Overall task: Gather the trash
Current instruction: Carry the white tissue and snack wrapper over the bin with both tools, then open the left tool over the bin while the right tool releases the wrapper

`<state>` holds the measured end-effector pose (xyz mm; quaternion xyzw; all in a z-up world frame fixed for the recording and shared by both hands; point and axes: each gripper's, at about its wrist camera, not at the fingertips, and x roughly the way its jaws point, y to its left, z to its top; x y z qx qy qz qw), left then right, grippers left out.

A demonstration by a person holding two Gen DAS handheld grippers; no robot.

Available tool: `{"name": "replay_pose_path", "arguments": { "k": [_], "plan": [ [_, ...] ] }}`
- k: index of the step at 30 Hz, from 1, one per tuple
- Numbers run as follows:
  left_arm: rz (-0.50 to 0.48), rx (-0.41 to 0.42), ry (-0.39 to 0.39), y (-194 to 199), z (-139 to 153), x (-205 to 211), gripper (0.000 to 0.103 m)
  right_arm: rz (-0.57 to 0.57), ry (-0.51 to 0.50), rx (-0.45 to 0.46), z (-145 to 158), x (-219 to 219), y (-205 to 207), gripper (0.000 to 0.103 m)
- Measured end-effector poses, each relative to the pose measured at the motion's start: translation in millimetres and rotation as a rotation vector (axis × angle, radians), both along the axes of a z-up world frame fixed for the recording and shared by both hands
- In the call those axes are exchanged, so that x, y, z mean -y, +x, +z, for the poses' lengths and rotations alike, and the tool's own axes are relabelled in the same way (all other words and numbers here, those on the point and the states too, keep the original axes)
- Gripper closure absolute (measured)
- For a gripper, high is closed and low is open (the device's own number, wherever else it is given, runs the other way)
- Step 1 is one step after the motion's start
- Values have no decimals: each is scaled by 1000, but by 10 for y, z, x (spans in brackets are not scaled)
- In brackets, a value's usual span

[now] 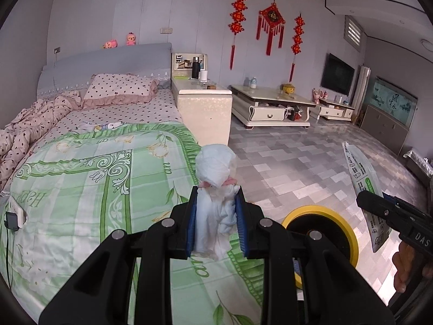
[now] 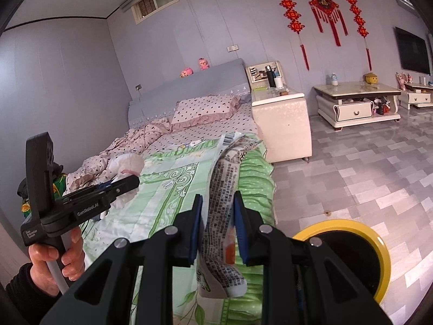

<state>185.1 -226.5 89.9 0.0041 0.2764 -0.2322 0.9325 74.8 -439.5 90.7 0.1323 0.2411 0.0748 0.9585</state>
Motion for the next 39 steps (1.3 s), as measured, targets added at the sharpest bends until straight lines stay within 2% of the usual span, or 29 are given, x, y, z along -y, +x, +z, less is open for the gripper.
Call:
{"name": "replay_pose_path", "arguments": {
  "k": [12, 16, 19, 23, 32, 39],
  "plan": [
    [-77, 5, -37, -121, 259, 752, 79, -159, -18, 20, 377, 912, -221, 82],
    [-109, 7, -28, -124, 298, 1010, 79, -201, -29, 33, 404, 1133, -286, 82],
    [-129, -4, -11, -91, 216, 1220, 79, -214, -23, 17, 309, 1263, -285, 81],
    [-159, -43, 10, 36, -79, 1489, 79, -220, -6, -35, 51, 1423, -232, 81],
    [-233, -176, 56, 271, -994, 2030, 78, -225, 40, -196, -740, 1637, 19, 81],
    [-253, -271, 90, 415, -1633, 2232, 77, -242, 90, -302, -1195, 1814, 152, 81]
  ]
}}
